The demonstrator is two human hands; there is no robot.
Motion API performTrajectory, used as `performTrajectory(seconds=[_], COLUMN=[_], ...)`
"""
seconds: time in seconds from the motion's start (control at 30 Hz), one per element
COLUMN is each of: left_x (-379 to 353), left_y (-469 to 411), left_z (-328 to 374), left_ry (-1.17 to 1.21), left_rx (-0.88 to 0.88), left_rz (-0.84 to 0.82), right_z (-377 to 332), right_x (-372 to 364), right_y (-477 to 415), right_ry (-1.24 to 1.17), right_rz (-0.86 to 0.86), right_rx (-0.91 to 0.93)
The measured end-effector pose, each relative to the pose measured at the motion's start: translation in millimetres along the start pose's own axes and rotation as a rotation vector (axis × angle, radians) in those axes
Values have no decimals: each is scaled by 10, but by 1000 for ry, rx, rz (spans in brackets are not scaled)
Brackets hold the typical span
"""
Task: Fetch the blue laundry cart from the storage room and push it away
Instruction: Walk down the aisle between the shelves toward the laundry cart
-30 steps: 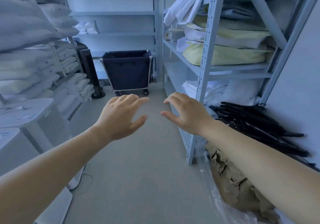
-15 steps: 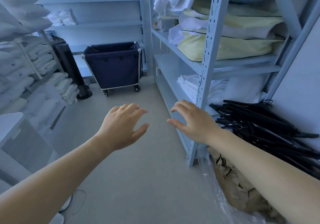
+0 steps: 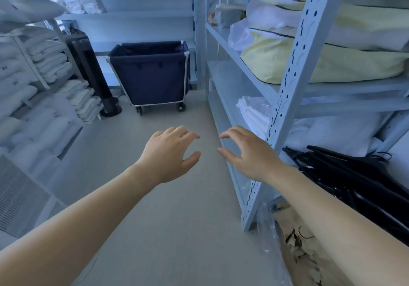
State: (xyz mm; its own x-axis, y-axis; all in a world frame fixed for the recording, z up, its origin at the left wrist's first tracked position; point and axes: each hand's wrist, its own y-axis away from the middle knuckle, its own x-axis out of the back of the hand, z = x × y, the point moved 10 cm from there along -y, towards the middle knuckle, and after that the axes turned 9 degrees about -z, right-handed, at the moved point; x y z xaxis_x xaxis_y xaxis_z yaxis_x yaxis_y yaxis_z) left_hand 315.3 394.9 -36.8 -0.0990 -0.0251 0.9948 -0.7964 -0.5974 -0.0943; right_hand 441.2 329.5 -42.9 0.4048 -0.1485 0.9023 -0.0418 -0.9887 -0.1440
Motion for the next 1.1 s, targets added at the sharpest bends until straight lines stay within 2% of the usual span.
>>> performTrajectory(seconds=[0.27, 0.47, 0.83, 1.1], left_x=[-278, -409, -291, -450], left_y=[-566, -1015, -2330, -2848], left_z=[-649, -1473, -3244, -4358], left_ry=[56, 57, 66, 31], left_rx=[100, 176, 181, 220], left_rz=[-30, -27, 25, -62], right_z=[356, 364, 270, 224], right_x=[-206, -524, -754, -1258], right_y=[-818, -1745, -3991, -5134], right_ry=[-50, -45, -43, -126], right_rz=[-68, -134, -150, -177], right_rx=[51, 98, 145, 148])
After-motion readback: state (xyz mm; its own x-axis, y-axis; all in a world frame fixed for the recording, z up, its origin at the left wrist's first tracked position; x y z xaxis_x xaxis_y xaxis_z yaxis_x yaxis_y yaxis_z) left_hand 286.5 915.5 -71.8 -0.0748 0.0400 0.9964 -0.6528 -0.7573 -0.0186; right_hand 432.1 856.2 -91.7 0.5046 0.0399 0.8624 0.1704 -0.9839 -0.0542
